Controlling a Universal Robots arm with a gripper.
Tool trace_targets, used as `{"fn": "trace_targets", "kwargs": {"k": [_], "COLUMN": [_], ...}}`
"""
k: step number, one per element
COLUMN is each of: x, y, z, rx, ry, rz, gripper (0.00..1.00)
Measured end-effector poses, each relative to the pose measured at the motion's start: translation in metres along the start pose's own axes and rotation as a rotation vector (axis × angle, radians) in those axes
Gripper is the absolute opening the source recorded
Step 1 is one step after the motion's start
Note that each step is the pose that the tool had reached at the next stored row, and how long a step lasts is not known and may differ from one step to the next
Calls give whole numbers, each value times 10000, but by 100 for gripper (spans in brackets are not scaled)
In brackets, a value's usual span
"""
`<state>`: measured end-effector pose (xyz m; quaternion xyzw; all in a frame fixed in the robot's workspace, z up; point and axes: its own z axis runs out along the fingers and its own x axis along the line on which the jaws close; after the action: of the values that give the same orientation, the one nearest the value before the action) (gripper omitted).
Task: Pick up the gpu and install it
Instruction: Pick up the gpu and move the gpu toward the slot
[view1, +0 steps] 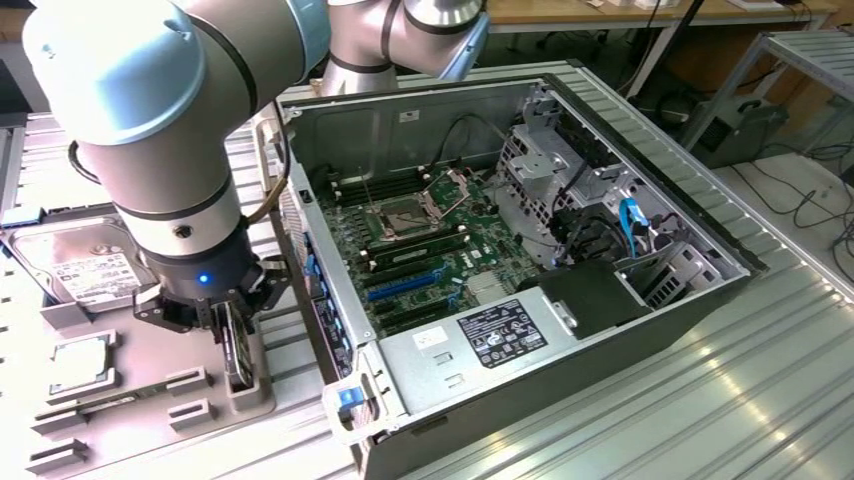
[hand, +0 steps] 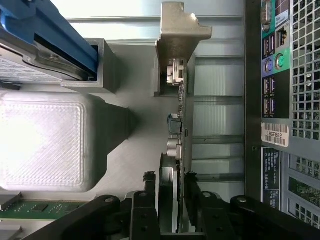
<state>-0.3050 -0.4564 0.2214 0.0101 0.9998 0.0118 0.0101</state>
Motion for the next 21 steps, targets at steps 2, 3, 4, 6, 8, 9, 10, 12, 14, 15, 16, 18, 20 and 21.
{"fn": "trace_targets", "kwargs": {"k": [2,3,4,6,8,9,10,12,14,15,16,18,20,21], "x": [-10,-11,-12,-12,-12,-12,-12,-14,-17,-18,-20,-25,-29,-31], "y": [0,0,0,0,0,0,0,1,5,7,10,15,20,22], "z": [1,0,1,1,1,1,1,-62,-217,-304,-402,-606,-825,-929], "rx": [-1,1,0,0,0,1,0,-1,-1,-1,-1,-2,-2,-1], "ry": [-1,0,0,0,0,0,0,0,0,1,0,-1,-1,0], "rz": [-1,1,-1,-1,-1,-1,-1,-1,-1,-1,-1,-1,-1,-1], "gripper": [35,28,28,28,28,28,28,28,28,28,28,28,28,28]}}
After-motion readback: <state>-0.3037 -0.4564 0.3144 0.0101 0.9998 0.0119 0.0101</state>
